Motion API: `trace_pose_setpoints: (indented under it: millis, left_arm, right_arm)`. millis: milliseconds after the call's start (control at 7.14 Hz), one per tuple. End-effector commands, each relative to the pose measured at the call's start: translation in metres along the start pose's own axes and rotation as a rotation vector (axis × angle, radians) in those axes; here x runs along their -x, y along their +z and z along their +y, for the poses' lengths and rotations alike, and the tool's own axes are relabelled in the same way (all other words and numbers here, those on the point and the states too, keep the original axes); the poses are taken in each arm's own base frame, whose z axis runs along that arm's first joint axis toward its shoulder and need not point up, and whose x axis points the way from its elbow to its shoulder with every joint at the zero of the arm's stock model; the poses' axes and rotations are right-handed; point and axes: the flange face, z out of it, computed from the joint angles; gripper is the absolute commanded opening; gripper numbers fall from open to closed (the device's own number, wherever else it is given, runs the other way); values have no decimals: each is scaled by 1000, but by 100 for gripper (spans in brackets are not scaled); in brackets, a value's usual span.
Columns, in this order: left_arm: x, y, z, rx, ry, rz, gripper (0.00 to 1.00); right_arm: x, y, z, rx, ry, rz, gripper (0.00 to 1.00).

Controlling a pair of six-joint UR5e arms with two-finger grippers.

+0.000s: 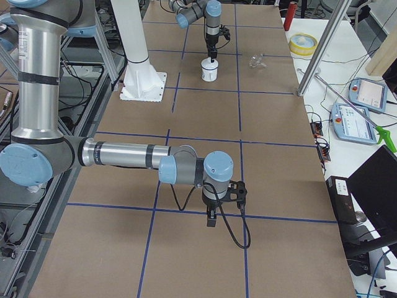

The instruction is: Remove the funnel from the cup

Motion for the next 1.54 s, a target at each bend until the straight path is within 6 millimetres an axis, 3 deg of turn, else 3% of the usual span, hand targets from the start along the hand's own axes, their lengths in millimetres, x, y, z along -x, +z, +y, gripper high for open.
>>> trace_pose_setpoints:
  millis: [0,140,280,420,561,701,841,981,1121,1261,1401]
  left_arm:
    - [7,-7,-3,-15,9,12,100]
    - [24,-30,-17,-44,90,40,100]
    - [60,-61,-36,-89,197,68,100]
    - [100,-100,-84,-159,276,75,100]
    - [147,-117,-128,-127,314,72,100]
    - [214,-137,-175,-135,411,52,100]
    - [289,-143,-210,-102,447,46,100]
    - [386,-145,-261,-54,402,67,100]
    - [486,-126,-290,-7,324,57,100]
    - [564,-102,-300,19,333,41,100]
    - [640,-64,-292,80,347,35,100]
  right_arm:
    - [0,0,0,0,0,0,100]
    - [0,0,0,0,0,0,100]
    - [0,0,0,0,0,0,100]
    - [-1,1,0,1,1,0,100]
    - [0,0,0,0,0,0,100]
    - [0,0,0,0,0,0,100]
    - [-1,1,0,1,1,0,100]
    - [0,0,0,0,0,0,100]
    - [0,0,0,0,0,0,100]
    - [0,0,0,0,0,0,100]
    - [0,0,0,0,0,0,100]
